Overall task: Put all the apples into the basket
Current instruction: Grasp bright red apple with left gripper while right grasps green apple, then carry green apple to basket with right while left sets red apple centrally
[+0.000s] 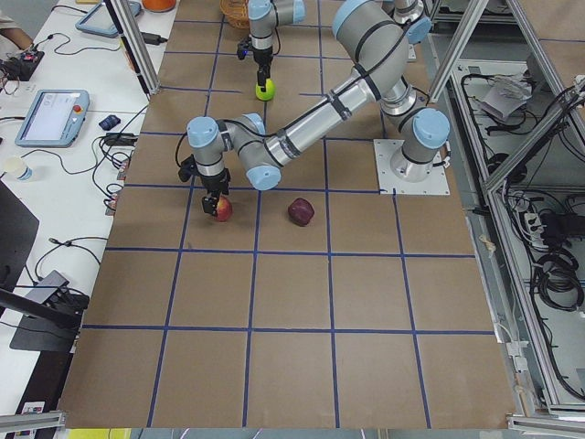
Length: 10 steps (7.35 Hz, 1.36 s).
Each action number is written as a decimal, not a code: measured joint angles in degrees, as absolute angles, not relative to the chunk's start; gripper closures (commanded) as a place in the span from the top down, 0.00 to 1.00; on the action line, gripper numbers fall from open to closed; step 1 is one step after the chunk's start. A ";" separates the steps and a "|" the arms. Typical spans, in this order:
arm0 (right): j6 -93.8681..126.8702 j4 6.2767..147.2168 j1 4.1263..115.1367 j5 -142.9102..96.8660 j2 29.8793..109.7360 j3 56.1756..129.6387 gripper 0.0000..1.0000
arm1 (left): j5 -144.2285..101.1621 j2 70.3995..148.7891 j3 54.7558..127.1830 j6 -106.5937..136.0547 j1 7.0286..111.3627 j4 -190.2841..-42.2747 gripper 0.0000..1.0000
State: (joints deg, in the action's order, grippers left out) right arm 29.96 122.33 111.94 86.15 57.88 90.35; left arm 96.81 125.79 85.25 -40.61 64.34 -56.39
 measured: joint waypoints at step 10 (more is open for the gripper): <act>27.62 103.17 103.10 86.59 62.48 81.55 0.00 | 91.94 117.30 89.02 -17.46 77.71 -67.86 0.36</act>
State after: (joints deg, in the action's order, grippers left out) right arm 27.62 103.17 103.10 86.59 62.48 81.55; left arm 91.94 117.30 89.02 -17.46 77.71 -67.86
